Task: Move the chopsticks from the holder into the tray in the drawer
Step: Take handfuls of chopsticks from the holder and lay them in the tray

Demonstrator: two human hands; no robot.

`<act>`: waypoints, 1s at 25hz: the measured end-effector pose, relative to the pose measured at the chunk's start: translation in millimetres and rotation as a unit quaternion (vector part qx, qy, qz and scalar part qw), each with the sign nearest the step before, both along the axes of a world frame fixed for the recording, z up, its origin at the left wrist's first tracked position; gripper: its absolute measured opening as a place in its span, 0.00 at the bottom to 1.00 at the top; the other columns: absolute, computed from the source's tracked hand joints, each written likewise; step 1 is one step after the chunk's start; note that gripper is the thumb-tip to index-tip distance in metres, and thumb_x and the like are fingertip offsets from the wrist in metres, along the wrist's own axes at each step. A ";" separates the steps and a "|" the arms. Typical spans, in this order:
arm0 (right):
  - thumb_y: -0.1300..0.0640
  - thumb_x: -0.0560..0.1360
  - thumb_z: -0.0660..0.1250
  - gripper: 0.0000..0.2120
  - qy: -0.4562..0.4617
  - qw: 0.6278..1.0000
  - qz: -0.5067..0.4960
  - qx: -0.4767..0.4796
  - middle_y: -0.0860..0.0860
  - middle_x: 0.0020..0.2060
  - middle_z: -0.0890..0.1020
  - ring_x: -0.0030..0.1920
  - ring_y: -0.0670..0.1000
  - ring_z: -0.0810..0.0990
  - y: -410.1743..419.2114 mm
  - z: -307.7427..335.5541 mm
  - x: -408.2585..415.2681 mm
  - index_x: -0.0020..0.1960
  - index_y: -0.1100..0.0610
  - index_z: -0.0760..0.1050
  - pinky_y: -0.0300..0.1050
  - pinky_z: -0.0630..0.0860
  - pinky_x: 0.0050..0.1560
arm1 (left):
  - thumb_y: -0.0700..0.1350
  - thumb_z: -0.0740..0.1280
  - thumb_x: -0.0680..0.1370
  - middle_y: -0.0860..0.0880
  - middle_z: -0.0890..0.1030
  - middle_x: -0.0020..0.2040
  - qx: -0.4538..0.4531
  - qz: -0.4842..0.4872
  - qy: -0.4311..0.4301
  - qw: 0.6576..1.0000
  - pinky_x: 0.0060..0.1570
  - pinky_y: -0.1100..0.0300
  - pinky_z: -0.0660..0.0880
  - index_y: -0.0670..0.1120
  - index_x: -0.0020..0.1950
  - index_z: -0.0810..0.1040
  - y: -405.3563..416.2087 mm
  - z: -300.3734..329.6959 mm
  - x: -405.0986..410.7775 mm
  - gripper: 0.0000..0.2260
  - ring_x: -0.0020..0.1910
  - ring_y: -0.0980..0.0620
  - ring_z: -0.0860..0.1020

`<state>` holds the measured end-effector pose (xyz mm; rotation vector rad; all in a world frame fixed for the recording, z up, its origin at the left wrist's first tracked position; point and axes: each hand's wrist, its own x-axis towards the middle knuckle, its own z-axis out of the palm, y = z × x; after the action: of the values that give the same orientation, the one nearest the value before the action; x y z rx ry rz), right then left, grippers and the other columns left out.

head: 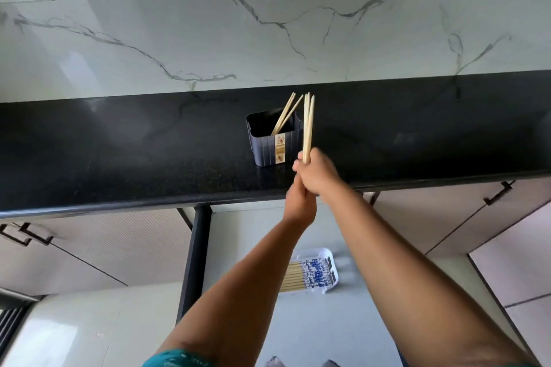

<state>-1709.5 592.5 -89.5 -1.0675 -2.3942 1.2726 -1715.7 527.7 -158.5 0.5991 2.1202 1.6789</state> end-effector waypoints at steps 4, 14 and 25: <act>0.54 0.81 0.59 0.06 -0.071 0.990 0.029 -0.117 0.55 0.52 0.84 0.53 0.56 0.81 -20.7 -71.0 34.4 0.52 0.56 0.73 0.50 0.77 0.54 | 0.37 0.54 0.81 0.45 0.78 0.37 -0.022 -0.043 -0.206 0.977 0.29 0.66 0.73 0.41 0.50 0.74 -29.4 -50.9 32.9 0.08 0.28 0.59 0.78; 0.67 0.76 0.55 0.15 -0.290 0.902 0.287 0.144 0.58 0.56 0.78 0.57 0.60 0.78 -35.4 -183.8 98.8 0.62 0.59 0.66 0.53 0.72 0.58 | 0.43 0.60 0.77 0.43 0.81 0.49 -0.255 0.129 -0.228 0.931 0.44 0.58 0.71 0.45 0.49 0.78 -127.1 -143.4 34.2 0.08 0.47 0.45 0.77; 0.63 0.79 0.53 0.17 -0.358 0.826 0.377 0.216 0.61 0.66 0.71 0.67 0.62 0.70 -43.4 -241.7 73.0 0.66 0.59 0.69 0.53 0.69 0.66 | 0.44 0.60 0.77 0.39 0.80 0.53 -0.334 0.208 -0.207 0.896 0.47 0.55 0.72 0.41 0.51 0.75 -151.2 -189.8 11.6 0.08 0.48 0.42 0.76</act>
<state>-1636.5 549.1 -331.3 -0.4783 -3.6679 0.3648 -1704.1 376.5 -348.3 -0.4072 2.3691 0.9829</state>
